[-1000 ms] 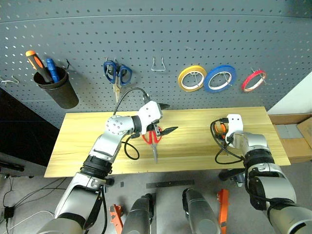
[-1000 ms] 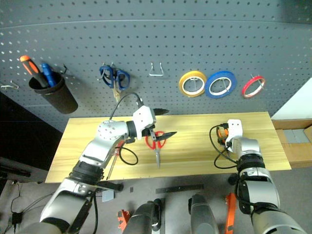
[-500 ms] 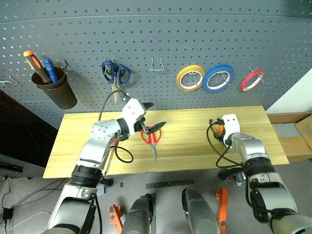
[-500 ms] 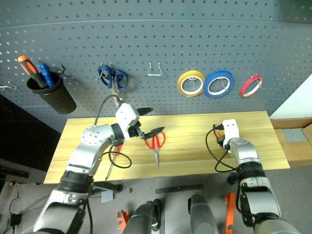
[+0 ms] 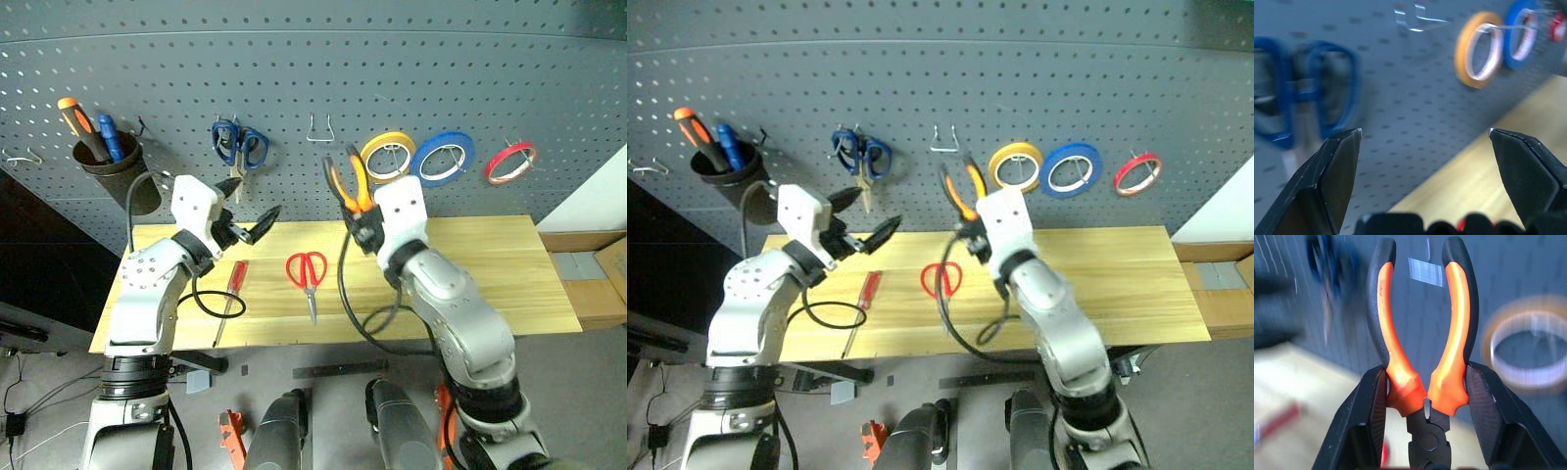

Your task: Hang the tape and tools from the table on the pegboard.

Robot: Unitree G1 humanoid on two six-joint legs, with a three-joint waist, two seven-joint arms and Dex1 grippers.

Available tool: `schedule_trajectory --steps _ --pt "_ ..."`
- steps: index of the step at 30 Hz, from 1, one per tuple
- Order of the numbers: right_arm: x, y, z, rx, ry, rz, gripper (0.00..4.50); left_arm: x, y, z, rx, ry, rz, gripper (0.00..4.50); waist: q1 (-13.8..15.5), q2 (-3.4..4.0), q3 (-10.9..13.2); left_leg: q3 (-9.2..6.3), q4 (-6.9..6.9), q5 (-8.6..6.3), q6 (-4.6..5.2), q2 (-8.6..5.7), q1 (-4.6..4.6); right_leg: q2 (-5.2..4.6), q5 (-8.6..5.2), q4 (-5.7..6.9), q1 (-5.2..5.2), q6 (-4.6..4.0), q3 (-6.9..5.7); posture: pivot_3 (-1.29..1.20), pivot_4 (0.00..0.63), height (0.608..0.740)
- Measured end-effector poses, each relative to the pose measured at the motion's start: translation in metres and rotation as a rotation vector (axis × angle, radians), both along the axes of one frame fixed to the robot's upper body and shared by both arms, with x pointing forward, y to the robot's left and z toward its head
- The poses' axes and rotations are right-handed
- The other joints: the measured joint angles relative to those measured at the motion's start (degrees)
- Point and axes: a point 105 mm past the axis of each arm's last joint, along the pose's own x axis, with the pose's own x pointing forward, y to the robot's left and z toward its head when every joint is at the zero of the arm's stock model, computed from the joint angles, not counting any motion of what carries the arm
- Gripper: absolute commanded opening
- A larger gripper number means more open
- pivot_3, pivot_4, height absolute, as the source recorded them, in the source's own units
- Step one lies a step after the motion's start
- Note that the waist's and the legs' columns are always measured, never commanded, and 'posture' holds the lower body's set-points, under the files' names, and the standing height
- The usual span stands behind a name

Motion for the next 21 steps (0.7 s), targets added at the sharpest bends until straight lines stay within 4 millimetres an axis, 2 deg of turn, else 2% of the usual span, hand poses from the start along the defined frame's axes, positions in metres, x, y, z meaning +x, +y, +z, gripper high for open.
schedule_trajectory --steps 4,10,13,16,21 --pt "0.018 0.015 0.047 0.052 -0.140 0.006 1.86 -0.003 0.000 0.010 -0.021 -0.035 0.009 4.50 0.4 -0.01 0.0 -0.02 -0.09 0.03 -0.05 0.06 0.01 0.09 0.17 0.00 -0.04 -0.28 -0.01 -0.10 0.234 0.740" --pt "0.050 0.035 0.080 0.094 -0.213 0.017 1.86 -0.007 0.001 0.015 -0.042 -0.045 0.015 4.50 0.8 -0.03 0.0 0.12 -0.20 0.01 -0.09 0.07 -0.28 0.09 0.21 0.18 -0.57 -0.34 0.09 -0.07 0.225 0.740" --pt "0.058 0.044 0.099 0.123 -0.269 0.033 1.86 -0.010 -0.002 0.010 -0.045 -0.019 0.002 4.50 0.8 -0.03 0.0 0.12 -0.20 0.04 -0.14 0.09 -0.60 0.09 0.24 0.24 -0.94 -0.38 0.07 -0.06 0.220 0.740" --pt "0.065 0.051 0.107 0.135 -0.307 0.046 1.86 -0.011 -0.005 0.006 -0.053 0.006 -0.015 4.50 0.9 -0.05 0.0 0.13 -0.20 0.04 -0.14 0.09 -0.63 0.10 0.24 0.21 -0.94 -0.38 0.08 -0.04 0.218 0.740" --pt "0.083 0.054 0.096 0.134 -0.302 0.037 1.86 -0.014 -0.015 0.005 -0.046 0.015 -0.046 4.50 1.1 -0.10 -0.1 0.09 -0.15 0.06 -0.17 0.09 -0.63 0.12 0.28 0.24 -0.92 -0.44 0.05 -0.03 0.215 0.740"
